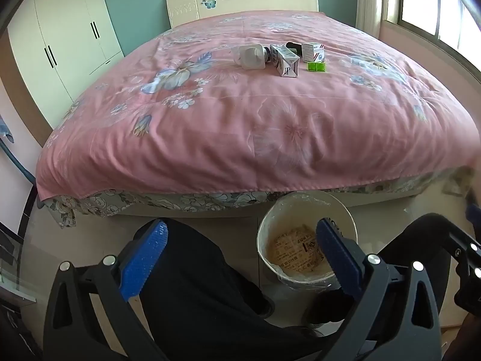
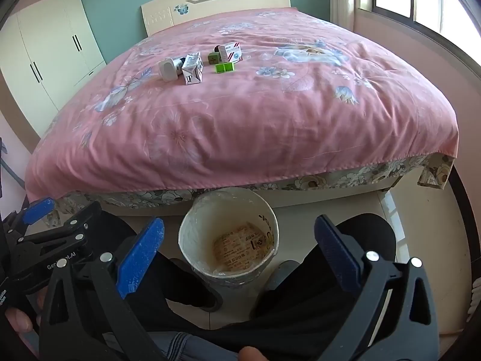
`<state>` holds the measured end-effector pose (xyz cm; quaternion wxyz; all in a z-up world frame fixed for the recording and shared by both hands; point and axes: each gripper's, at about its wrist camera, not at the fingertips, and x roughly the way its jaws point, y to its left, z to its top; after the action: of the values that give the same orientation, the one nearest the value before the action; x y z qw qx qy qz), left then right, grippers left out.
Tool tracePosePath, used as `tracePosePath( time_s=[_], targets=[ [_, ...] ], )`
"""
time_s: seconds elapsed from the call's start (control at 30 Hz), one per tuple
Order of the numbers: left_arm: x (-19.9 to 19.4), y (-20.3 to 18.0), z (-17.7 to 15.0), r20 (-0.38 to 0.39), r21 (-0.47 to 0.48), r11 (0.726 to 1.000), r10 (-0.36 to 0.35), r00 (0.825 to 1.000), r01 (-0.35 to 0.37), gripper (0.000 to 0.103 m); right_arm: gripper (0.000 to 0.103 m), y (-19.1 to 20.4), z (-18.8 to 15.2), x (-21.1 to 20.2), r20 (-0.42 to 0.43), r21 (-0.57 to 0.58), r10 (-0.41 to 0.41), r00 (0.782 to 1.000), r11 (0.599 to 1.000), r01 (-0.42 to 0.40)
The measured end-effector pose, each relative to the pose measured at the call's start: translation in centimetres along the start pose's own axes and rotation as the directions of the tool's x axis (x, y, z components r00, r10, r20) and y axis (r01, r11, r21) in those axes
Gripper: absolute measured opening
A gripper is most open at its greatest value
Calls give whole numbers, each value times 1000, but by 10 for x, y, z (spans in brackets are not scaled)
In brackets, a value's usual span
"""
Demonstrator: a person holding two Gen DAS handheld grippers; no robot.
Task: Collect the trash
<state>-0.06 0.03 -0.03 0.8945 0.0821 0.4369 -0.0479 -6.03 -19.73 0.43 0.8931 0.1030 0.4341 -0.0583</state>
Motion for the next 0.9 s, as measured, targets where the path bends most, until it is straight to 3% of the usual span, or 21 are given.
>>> tracePosePath(
  time_s=[0.27,0.4,0.9],
  targets=[
    [11,16,-20,7,9,1000,-21,1000,21,101,98,1,-2,1,-1,20,35,999,999,-35],
    [7,3,-6,-23,-6,1000,5,1000,-5,101,98,-7,-1,7,-9,15,46,999,999,-46],
    [7,5,-7,-35,-38,998,-46,998,44,101,98,0,-3,5,-15,19,50,999,999,-50]
  ],
)
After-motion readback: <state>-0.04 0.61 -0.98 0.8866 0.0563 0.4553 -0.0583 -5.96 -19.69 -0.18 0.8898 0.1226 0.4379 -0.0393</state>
